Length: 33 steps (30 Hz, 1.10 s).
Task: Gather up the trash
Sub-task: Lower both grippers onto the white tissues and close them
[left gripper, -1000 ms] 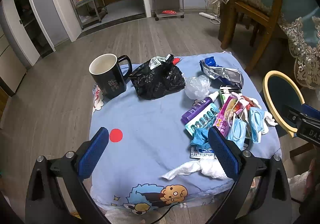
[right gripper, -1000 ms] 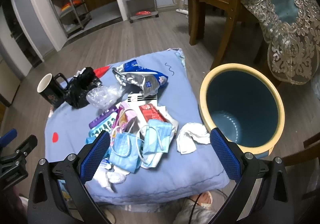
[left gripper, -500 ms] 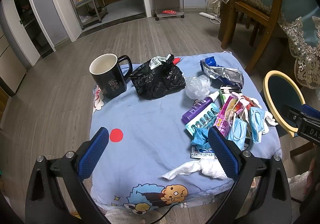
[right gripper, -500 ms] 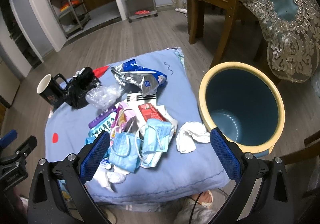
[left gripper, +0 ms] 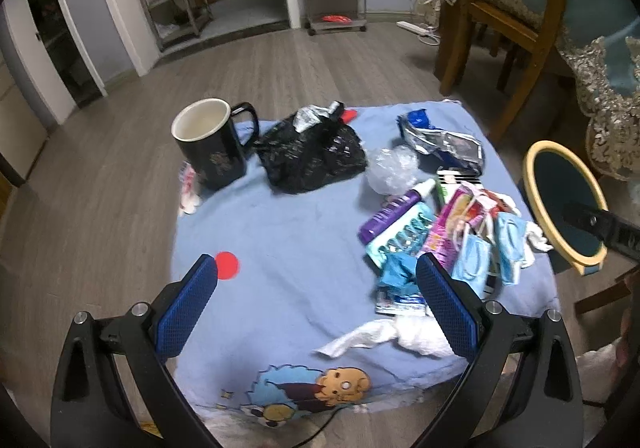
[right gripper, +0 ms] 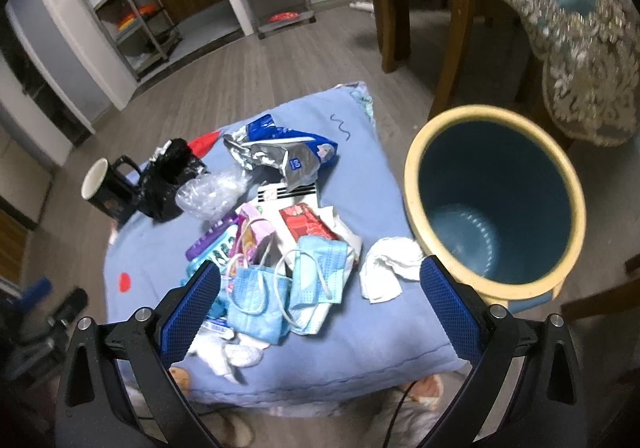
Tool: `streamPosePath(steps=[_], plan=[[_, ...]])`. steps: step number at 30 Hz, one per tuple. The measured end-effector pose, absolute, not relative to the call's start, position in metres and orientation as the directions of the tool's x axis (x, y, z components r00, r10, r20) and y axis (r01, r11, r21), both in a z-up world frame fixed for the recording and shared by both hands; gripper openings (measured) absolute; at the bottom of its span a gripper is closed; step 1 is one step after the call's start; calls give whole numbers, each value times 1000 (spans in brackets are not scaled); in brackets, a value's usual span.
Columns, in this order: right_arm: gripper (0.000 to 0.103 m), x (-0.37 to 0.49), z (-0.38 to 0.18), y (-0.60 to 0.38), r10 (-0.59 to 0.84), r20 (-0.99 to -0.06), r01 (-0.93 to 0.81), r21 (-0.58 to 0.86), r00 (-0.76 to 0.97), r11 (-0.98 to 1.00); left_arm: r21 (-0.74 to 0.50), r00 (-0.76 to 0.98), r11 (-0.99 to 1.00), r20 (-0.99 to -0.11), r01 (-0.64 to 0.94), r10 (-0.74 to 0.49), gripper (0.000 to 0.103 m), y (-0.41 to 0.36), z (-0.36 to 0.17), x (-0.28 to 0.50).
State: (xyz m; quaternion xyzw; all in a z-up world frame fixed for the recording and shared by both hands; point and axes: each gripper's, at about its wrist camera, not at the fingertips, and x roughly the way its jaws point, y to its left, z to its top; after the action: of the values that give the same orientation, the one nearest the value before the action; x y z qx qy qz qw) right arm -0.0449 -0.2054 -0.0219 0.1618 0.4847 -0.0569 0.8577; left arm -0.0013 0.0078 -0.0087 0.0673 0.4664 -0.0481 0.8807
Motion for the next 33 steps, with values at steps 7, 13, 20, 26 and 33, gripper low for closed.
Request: streamPosePath(steps=[7,13,20,26,33], plan=[[99,-35,-30,-228,153,-863,290,321,482,902,112,546,966,-837,234,-35,97,-9,-34,-5],[97,-28,-56,-248,203,-902,365,349,382,863,99,444,943,-894,318,-56,97,-20,-84,-9],[75,-16,-71,-257,208,-916,385,339,344,858,74,346,915,-935,397,-75,91,-31,-124,-13],[48,-6,-93,-268,272,-911,446,392,312,805,4,279,926,-954,377,-110,75,-22,-141,-10],[44,11,-117,-268,222,-942,486,322,252,813,-28,234,925,-964,380,-126,68,-13,-153,-10]])
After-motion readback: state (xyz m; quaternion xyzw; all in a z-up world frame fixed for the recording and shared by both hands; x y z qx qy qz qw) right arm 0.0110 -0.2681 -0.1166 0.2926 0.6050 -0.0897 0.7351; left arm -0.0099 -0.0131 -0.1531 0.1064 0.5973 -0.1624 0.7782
